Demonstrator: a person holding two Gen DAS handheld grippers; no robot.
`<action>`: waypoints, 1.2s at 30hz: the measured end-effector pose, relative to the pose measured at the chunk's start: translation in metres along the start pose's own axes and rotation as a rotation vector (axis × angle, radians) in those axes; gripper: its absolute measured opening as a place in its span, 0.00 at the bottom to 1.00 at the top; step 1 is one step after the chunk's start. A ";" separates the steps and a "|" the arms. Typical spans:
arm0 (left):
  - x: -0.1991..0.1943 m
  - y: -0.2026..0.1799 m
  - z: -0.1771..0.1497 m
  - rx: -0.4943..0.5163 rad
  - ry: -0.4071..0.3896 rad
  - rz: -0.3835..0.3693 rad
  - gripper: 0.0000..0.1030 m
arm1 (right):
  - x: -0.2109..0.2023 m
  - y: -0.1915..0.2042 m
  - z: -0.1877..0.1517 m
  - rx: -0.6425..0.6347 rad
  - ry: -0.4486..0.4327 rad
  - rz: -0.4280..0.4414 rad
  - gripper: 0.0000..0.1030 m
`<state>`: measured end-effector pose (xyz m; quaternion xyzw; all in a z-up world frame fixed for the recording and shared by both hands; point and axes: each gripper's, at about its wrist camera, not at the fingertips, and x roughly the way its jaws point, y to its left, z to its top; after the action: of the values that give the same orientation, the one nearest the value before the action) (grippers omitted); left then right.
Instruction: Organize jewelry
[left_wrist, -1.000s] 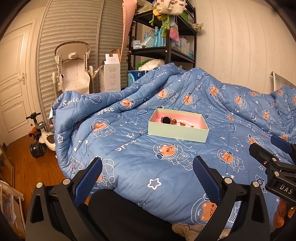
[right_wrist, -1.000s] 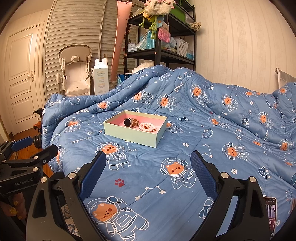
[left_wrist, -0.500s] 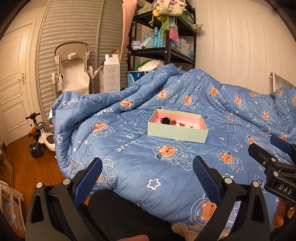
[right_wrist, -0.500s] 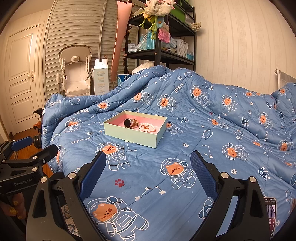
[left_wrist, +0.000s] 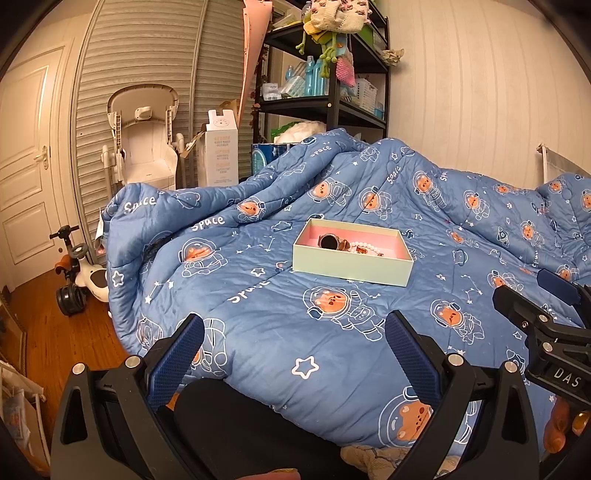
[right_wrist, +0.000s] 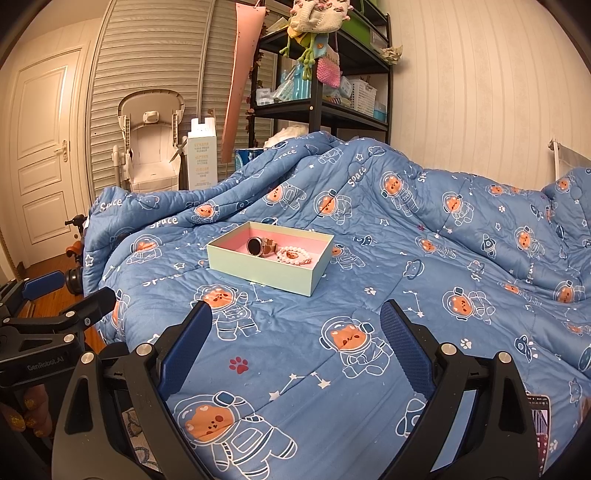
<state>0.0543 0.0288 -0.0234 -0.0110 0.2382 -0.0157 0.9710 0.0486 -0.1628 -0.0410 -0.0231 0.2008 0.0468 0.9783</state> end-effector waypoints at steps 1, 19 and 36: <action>0.000 0.000 0.000 0.000 0.001 0.001 0.94 | 0.000 0.000 0.000 0.000 0.000 0.000 0.88; 0.001 0.000 -0.002 0.002 0.002 -0.003 0.94 | -0.001 -0.004 0.004 -0.006 0.000 0.001 0.89; 0.003 0.000 -0.003 0.003 0.005 -0.007 0.94 | 0.000 -0.004 0.005 -0.007 -0.001 0.001 0.89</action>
<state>0.0551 0.0287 -0.0273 -0.0103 0.2405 -0.0197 0.9704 0.0503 -0.1666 -0.0366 -0.0263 0.2000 0.0482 0.9783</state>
